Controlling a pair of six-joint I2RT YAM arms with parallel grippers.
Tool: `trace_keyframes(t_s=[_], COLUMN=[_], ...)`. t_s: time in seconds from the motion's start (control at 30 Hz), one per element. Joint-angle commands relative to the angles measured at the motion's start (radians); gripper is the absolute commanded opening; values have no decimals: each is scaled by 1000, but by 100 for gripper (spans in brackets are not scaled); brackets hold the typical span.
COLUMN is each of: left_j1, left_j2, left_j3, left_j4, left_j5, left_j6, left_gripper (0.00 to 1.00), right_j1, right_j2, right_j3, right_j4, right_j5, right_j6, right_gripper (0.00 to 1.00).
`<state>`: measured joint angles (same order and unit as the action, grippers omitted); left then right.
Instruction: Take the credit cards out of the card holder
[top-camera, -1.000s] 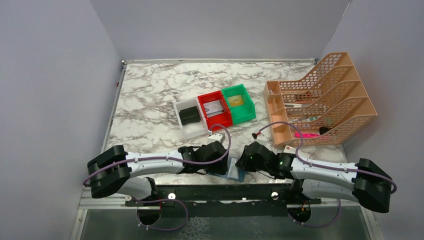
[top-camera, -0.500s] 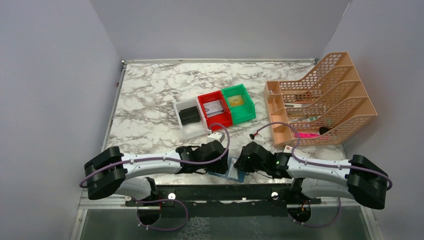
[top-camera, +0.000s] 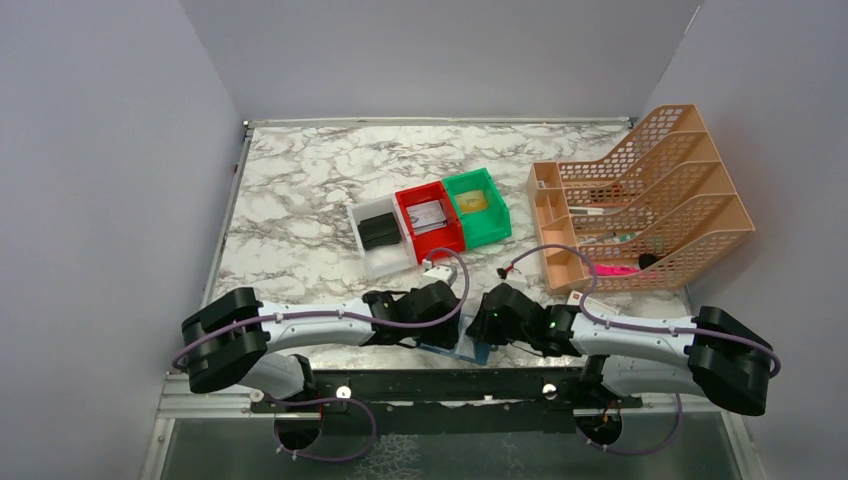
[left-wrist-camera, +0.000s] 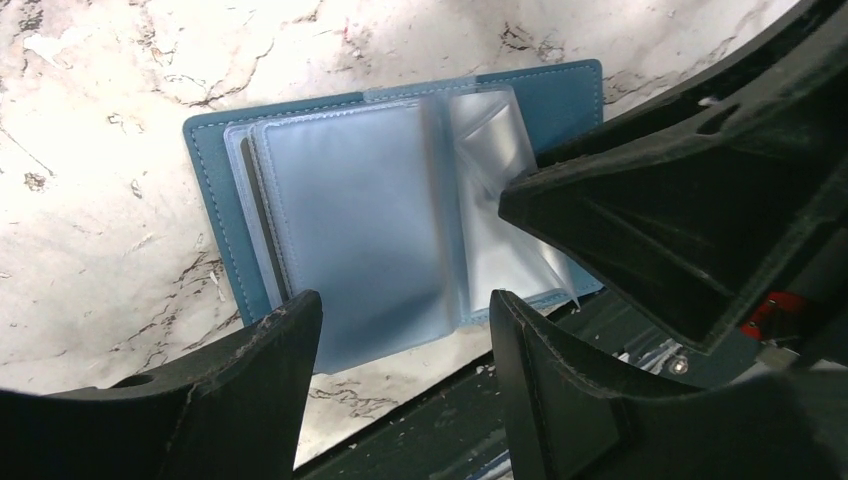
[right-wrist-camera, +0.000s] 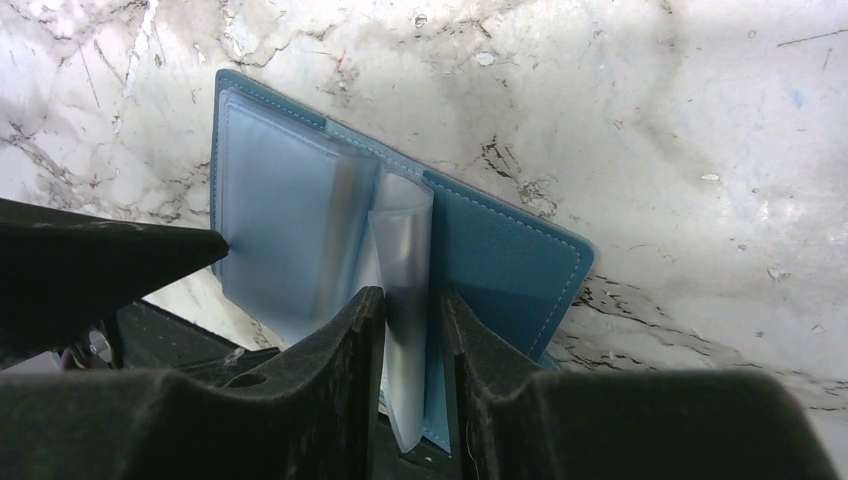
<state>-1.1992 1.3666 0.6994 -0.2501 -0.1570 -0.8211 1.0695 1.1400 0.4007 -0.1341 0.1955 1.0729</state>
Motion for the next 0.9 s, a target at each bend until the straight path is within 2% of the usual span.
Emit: trace_keyframes(t_s=[0.0, 0.4, 0.87], left_j1=[-5, -8, -20], left_j2=[26, 34, 63], left_j3=[29, 63, 85], left_j4=[-13, -93, -31], left_j5=[-2, -56, 5], left_j6=[9, 13, 29], left_gripper=[65, 66, 60], right_j1=[-2, -3, -2], right_j2=[14, 32, 35], right_j3=[10, 8, 6], right_j4=[4, 17, 26], right_j5=[-9, -17, -21], right_j6=[-3, -3, -5], right_gripper=[32, 32, 32])
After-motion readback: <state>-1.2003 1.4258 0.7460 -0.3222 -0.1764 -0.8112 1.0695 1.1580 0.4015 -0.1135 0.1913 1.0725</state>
